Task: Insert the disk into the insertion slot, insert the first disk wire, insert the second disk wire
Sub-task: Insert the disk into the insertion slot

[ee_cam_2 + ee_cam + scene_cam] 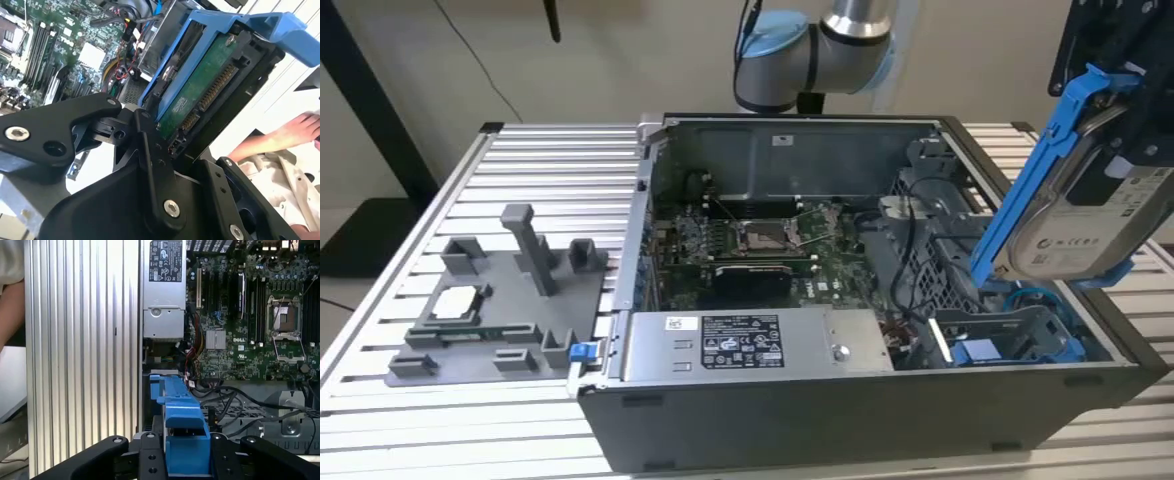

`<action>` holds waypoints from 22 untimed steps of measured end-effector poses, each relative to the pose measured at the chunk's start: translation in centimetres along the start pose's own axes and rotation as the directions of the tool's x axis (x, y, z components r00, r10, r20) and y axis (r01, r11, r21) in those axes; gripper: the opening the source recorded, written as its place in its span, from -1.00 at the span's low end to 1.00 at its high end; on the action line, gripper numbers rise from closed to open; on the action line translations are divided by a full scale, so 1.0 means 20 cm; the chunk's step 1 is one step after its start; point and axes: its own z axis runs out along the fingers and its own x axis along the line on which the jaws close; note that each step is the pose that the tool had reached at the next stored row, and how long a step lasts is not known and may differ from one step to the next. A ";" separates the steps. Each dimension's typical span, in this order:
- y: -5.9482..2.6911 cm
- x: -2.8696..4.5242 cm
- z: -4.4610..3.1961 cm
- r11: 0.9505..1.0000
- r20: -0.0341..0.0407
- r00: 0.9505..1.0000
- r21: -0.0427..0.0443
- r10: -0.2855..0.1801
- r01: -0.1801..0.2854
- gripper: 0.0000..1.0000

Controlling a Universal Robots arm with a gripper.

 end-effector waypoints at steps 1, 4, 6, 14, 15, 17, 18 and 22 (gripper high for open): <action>0.000 0.000 0.004 1.000 0.000 1.000 0.000 0.000 0.000 -1.00; -0.001 0.000 0.016 1.000 0.000 1.000 0.000 0.000 0.000 -1.00; -0.001 0.000 0.023 1.000 0.001 1.000 0.000 0.000 0.000 -1.00; -0.001 0.000 0.038 1.000 0.001 1.000 0.000 0.000 0.000 -1.00; -0.002 0.000 0.039 1.000 0.001 1.000 0.000 0.000 0.000 -1.00; -0.002 0.000 0.042 1.000 0.001 1.000 0.000 0.000 0.000 -1.00; -0.002 0.000 0.043 1.000 0.001 1.000 0.000 0.000 0.000 -1.00; -0.002 0.000 0.049 1.000 0.002 1.000 0.000 0.000 0.000 -1.00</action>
